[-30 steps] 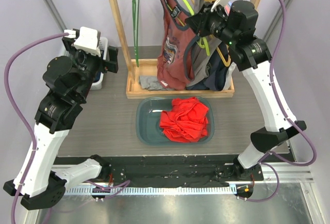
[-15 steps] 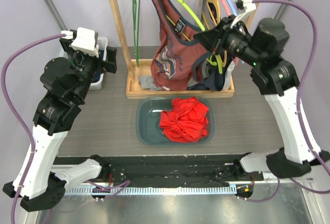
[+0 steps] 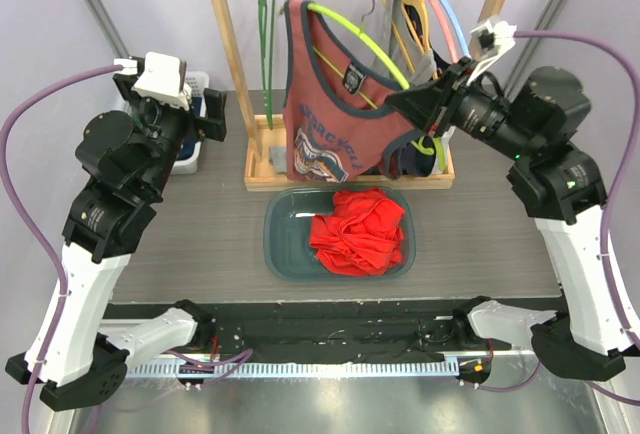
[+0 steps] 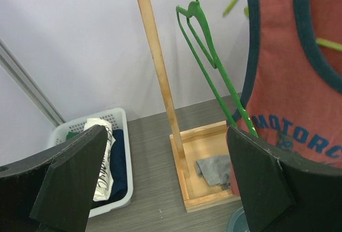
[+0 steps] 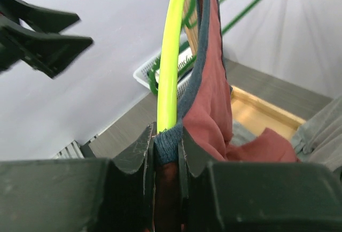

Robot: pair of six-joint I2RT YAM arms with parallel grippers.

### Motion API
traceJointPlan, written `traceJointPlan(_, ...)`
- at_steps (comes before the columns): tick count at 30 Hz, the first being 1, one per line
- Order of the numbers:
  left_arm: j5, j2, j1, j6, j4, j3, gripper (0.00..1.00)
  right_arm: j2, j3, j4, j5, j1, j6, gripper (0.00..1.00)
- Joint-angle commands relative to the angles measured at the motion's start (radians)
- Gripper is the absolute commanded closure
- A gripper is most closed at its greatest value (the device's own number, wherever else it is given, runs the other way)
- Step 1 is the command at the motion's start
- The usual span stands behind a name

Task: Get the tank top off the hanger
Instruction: Pick up the hanger from the clothesline.

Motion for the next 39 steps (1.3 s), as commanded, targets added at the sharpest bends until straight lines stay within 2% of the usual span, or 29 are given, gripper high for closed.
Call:
traceJointPlan(1, 0.022, -0.005, 0.011, -0.023, 0.023, 0.034, 0.0, -0.019, 0.28, 0.167, -0.053, 0.002, 0.011, 0.99)
traceJointPlan(9, 0.022, -0.016, 0.019, -0.023, 0.018, 0.026, 0.0, 0.016, 0.496, 0.218, -0.091, 0.002, 0.063, 0.99)
traceJointPlan(20, 0.045, -0.022, 0.019, -0.026, 0.013, 0.022, 0.0, -0.082, 0.355, 0.236, -0.122, 0.002, 0.103, 0.99)
traceJointPlan(36, 0.051, -0.028, 0.028, -0.036, 0.01, 0.025, 0.0, -0.028, 0.457, 0.245, -0.156, 0.002, 0.121, 0.99)
traceJointPlan(39, 0.054, -0.033, 0.031, -0.04, 0.007, 0.023, 0.0, -0.037, 0.411, 0.229, -0.157, 0.002, 0.12, 0.99)
